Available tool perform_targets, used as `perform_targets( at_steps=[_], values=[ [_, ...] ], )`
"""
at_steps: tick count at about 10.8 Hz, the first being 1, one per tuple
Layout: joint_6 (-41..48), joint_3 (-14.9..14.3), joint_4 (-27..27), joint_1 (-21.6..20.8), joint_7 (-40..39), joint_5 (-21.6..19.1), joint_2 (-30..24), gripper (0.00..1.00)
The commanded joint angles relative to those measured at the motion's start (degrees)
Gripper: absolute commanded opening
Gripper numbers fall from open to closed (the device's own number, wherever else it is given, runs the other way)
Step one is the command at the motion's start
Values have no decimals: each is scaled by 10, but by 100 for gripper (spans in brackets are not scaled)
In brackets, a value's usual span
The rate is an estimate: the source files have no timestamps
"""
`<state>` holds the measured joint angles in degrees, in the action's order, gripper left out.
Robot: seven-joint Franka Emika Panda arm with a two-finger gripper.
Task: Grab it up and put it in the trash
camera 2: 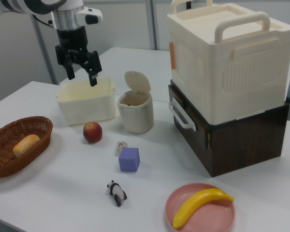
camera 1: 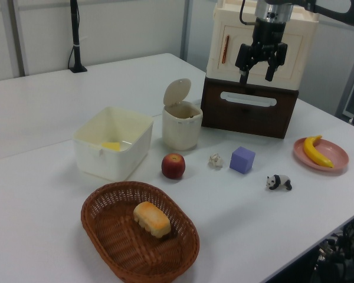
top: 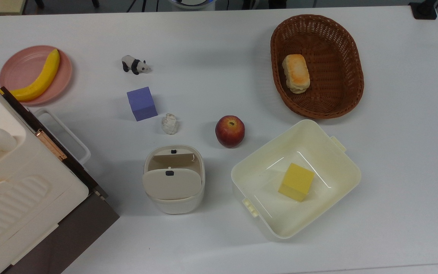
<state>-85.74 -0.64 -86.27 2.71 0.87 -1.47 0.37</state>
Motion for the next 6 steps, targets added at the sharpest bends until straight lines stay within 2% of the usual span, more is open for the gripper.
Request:
perform_targets(
  at_steps=[1,6],
  values=[
    [8,1,8,0,-9,-1,19,100],
    [12,4,16,-4,-9,4,27,100]
  ],
)
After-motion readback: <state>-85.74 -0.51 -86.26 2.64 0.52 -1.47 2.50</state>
